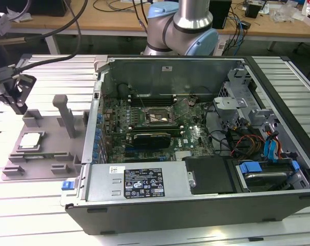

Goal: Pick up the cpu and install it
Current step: 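Pick up the cpu and move it towards the insertion slot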

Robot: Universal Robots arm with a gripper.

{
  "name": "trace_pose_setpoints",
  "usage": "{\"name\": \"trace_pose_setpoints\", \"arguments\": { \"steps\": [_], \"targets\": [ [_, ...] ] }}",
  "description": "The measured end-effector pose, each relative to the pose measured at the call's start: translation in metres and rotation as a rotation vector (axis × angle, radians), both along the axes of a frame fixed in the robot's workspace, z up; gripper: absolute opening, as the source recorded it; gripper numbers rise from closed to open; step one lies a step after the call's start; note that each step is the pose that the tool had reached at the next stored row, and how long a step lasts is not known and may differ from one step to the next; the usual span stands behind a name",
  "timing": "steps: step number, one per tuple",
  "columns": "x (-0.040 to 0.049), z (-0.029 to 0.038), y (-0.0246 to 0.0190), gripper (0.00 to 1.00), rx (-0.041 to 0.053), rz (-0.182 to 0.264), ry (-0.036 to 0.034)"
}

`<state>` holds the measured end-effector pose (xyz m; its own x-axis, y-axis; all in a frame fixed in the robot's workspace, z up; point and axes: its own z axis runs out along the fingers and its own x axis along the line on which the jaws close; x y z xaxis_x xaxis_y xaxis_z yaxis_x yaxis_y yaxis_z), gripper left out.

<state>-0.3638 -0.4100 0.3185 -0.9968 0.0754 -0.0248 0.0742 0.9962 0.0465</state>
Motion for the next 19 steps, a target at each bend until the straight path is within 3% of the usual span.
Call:
{"name": "trace_pose_setpoints", "arguments": {
  "steps": [13,19],
  "targets": [
    [-0.0078,-0.0049,0.0013,0.11,-0.0001,0.0,-0.0001],
    [-0.0193,-0.0197,0.0035,0.11,-0.0013,0.0,-0.0002]
  ]
}}
